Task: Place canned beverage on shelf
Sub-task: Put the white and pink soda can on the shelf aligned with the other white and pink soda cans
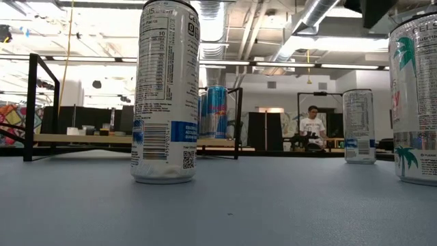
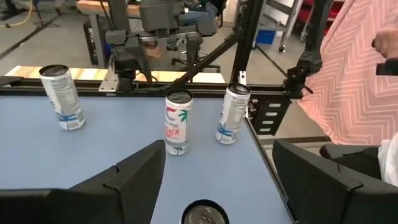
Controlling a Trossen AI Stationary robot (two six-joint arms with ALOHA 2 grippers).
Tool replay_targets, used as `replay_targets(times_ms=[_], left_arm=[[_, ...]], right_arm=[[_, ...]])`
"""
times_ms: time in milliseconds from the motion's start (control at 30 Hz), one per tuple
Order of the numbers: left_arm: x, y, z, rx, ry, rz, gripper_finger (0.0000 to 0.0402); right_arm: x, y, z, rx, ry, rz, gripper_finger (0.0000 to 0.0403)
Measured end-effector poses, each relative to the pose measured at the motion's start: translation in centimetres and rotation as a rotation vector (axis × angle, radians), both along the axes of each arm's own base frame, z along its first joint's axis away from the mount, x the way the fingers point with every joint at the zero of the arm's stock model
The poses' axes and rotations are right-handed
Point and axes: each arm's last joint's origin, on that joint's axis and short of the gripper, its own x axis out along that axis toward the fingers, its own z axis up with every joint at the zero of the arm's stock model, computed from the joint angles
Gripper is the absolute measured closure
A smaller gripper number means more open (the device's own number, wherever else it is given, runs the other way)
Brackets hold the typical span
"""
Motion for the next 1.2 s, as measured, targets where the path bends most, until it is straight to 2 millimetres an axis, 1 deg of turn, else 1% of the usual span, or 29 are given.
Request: replay_targets(times_ms=[100,233,333,467,533,667,967,1067,1200], left_arm=[[0.0,0.0,-0.2,0.012,0.019,-0.001,0.0117],[-0.1,0.0,-0.5,0.031,0.048,0.0,0.0117],[-0.1,0.1,-0.7,0.041,0.069,0.0,0.0117],[-0.2,0.1,-0.8,0.039,0.081,0.002,0.0117],[-0.2,0.1,-0.9,0.041,0.087,0.003,0.0117],[-0.2,0.1,-1.0,0.044,0.093,0.004,0.0117],[-0.2,0.1,-1.0,0.045,0.092,0.019,0.0117],[-0.2,0.2,-1.0,0.047,0.091,0.03,0.0117],[-0.2,0.2,-1.0,0.047,0.091,0.032,0.0117]], right_arm=[[0.4,0.5,-0.7,-0.013,0.028,0.012,0.0074],[0.9,0.7,-1.5,-0.033,0.069,0.019,0.0068],[1.3,1.0,-1.9,-0.026,0.091,0.034,0.0051],[1.9,1.8,-2.6,-0.024,0.093,0.052,0.0016],[2.1,2.1,-3.0,-0.027,0.112,0.063,0.0007],[2.4,2.7,-3.9,0.004,0.172,0.096,0.0012],[3.2,3.0,-6.2,-0.065,0.308,0.087,0.0009],[3.8,3.0,-7.1,-0.107,0.318,0.06,0.0019],[4.2,3.1,-7.7,-0.132,0.322,0.045,0.0044]])
